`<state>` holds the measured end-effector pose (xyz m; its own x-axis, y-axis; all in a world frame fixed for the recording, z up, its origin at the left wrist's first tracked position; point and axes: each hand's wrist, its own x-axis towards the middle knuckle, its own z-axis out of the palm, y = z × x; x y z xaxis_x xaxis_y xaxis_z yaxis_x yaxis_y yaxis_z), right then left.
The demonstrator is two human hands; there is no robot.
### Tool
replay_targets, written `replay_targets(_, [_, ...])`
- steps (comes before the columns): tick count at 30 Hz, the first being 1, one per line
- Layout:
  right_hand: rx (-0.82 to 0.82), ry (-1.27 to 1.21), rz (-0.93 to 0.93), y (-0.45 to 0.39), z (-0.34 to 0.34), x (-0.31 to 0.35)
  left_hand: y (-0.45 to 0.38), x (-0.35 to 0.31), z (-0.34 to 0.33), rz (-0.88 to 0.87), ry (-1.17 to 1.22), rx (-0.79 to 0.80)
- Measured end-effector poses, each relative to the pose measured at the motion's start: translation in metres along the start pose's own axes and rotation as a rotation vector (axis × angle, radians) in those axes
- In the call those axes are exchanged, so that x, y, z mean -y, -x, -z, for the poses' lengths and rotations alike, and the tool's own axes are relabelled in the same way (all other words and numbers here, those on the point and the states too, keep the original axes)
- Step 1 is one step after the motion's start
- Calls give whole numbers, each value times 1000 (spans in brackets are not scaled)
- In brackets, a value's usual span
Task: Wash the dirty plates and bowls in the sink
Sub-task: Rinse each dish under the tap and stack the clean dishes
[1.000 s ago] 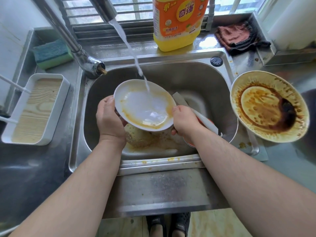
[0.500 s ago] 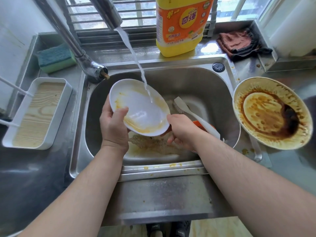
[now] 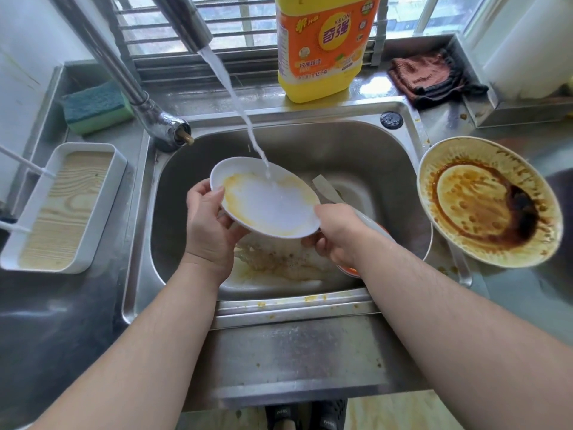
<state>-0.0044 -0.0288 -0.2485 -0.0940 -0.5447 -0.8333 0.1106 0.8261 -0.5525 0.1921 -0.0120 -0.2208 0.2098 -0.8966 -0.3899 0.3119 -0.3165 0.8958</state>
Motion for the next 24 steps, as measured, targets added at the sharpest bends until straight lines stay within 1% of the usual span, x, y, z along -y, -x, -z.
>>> replay_targets(2, [68, 42, -31, 6, -1, 1, 3, 1, -3, -41, -64, 58])
replay_targets(4, [133, 97, -56, 14, -2, 2, 5, 1, -6, -72, -110, 82])
replay_targets(7, [167, 140, -27, 17, -2, 2, 3, 1, -3, -99, -119, 13])
replay_targets(9, [119, 154, 13, 17, -2, 2, 1, 1, -1, -72, -102, -32])
replay_targets(12, [32, 138, 99, 9, -3, 1, -3, 2, 1, 27, -21, -65])
replay_targets(16, [-17, 92, 165, -1, -4, 0, -2, 2, -2, 97, 60, -20])
replay_targets(18, [-13, 102, 162, -1, -3, 0, -4, 2, -2, 50, 51, -14])
replay_targets(20, [0, 106, 135, 0, -2, -1, -5, 1, 0, -56, 20, -5])
replay_targets(22, [40, 98, 96, 2, -3, -1, -3, 2, 1, -137, -28, -21])
replay_targets(24, [105, 137, 61, 6, -6, -1, -1, 4, 0, -193, -50, -3])
